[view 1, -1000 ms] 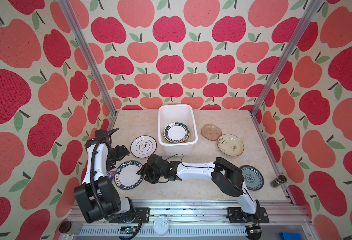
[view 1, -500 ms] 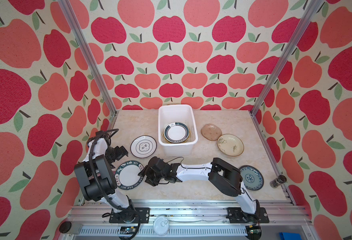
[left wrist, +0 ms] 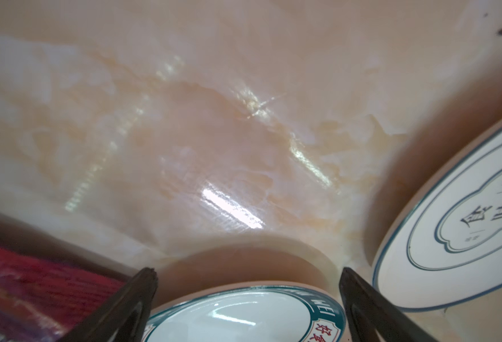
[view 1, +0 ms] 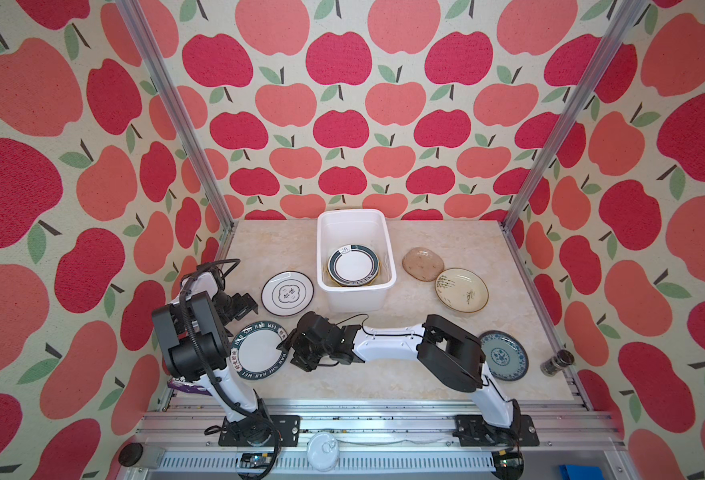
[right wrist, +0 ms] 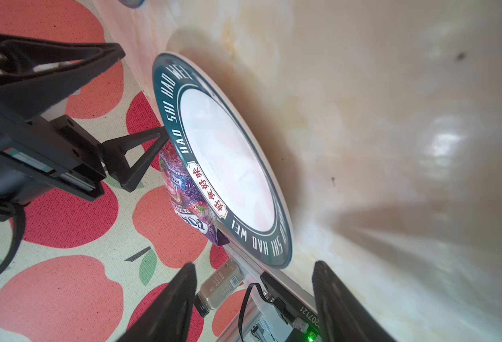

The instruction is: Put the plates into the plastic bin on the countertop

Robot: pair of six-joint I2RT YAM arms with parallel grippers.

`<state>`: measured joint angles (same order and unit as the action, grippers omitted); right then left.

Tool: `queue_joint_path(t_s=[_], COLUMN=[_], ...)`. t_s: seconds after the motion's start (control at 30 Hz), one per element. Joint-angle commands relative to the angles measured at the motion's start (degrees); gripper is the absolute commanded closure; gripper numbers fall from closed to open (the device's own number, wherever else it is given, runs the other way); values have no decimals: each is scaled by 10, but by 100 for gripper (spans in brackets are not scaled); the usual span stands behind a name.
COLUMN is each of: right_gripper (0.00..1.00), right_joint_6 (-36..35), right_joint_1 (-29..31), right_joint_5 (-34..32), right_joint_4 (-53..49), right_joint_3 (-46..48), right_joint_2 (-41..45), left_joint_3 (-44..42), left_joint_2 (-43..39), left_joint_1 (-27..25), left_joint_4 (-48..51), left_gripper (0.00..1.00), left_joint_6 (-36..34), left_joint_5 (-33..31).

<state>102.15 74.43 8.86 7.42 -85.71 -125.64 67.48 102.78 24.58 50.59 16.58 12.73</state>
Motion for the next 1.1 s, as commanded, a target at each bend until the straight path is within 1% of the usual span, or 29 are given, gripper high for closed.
queue_joint_path(t_s=[0.0, 0.17, 0.3, 0.67, 0.93, 1.07], right_gripper=[34, 34, 34, 34, 34, 36], right_joint_6=[13, 12, 21, 18, 17, 5], right_joint_1=[-4, -5, -6, -9, -17, -19], right_joint_5=[11, 15, 17, 20, 32, 34], right_joint_4=[-18, -13, 3, -5, 46, 61], right_joint_3=[-27, -36, -41, -89, -96, -98], right_joint_2=[-19, -29, -39, -76, -103, -106], left_joint_3=[4, 1, 0, -6, -5, -7], left_joint_2=[6, 7, 16, 32, 40, 45], left_joint_1=[-6, -10, -15, -29, -37, -43], left_joint_4=[-4, -11, -15, -22, -22, -23], left_gripper=[1, 1, 1, 1, 1, 1], left_joint_6=[6, 4, 7, 34, 42, 43], left_joint_5=[-12, -23, -20, -3, 7, 9])
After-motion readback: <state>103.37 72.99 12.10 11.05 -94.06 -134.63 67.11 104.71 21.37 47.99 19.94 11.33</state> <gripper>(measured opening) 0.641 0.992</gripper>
